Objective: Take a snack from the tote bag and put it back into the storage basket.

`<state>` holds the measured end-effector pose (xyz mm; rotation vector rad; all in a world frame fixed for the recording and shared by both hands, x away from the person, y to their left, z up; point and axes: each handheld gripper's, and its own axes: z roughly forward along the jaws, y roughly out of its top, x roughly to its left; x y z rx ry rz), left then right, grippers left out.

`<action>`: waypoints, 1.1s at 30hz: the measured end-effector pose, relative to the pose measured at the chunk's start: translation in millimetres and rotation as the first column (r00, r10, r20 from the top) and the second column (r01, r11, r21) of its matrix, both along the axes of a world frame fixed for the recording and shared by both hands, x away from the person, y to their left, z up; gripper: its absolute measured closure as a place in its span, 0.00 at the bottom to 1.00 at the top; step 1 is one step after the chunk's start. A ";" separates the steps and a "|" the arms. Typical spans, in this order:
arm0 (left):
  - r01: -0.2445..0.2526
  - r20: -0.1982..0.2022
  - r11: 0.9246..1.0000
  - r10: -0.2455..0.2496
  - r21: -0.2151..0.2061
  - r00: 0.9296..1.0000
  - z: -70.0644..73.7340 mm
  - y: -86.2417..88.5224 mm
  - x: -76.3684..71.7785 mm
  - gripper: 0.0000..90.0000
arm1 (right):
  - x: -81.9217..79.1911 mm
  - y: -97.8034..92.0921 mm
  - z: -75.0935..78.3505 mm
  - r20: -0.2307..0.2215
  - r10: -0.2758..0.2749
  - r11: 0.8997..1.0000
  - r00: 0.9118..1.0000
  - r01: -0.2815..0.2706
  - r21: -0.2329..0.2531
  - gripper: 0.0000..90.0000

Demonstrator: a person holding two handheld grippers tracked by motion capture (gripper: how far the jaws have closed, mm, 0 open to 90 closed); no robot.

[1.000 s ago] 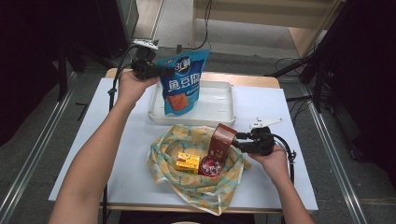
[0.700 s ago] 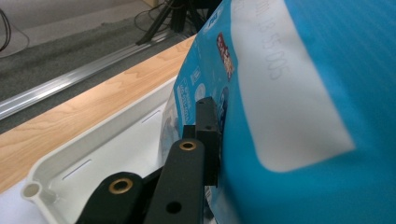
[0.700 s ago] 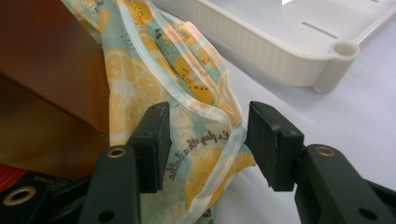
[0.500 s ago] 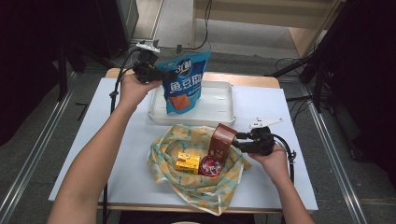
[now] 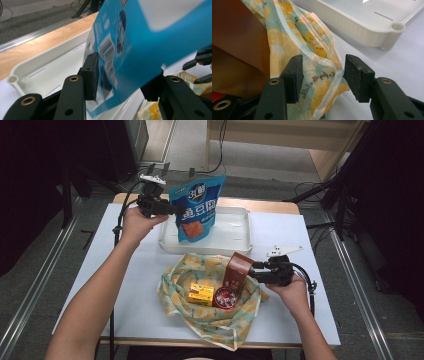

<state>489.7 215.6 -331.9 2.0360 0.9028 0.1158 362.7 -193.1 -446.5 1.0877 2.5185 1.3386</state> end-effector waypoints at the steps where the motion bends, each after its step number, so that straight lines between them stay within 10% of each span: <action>1: -0.004 0.005 1.000 0.004 0.002 1.000 -2.2 0.6 -1.8 0.61 | 0.2 0.2 0.1 0.003 0.001 1.000 1.000 -0.001 0.001 0.57; 33: -0.015 -0.031 0.998 0.017 0.056 0.999 -48.3 14.9 -36.8 0.58 | 4.0 4.9 -1.4 -0.003 0.021 1.000 1.000 -0.021 -0.004 0.57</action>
